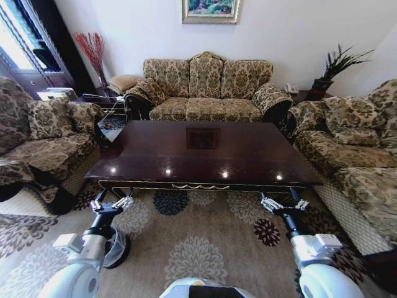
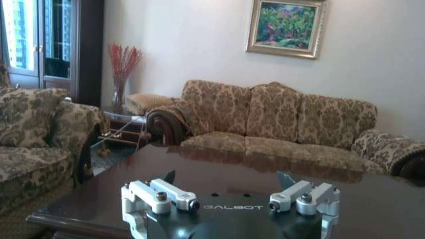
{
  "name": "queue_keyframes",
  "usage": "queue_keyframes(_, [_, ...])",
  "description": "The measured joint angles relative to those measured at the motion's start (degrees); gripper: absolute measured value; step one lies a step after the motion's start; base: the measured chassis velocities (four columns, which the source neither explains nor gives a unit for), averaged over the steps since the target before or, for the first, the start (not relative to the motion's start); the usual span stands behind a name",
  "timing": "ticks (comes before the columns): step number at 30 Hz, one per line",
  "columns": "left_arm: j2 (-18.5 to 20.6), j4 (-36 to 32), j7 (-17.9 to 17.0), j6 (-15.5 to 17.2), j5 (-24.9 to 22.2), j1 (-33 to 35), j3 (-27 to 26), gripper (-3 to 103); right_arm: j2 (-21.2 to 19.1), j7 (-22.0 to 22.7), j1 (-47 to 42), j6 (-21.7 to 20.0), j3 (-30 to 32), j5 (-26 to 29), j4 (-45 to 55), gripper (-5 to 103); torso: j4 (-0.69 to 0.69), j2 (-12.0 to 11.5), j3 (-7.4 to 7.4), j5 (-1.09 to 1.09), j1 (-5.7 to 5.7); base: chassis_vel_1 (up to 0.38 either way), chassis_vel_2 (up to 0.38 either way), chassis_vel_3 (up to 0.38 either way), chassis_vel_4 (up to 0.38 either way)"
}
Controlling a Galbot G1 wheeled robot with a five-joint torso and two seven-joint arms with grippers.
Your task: Move to the front of the table and place the trash on the table into the trash bin.
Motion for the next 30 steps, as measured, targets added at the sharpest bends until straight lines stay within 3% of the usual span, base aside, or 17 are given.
queue_keyframes(30, [-0.01,-0.01,0.01,-0.04,0.0,0.0,0.0,100,-0.01,0.01,0.01,0.0,0.0,0.02,0.0,100,0.0,0.0,0.0,0.0,0.0,0.0,0.0,0.0,0.0])
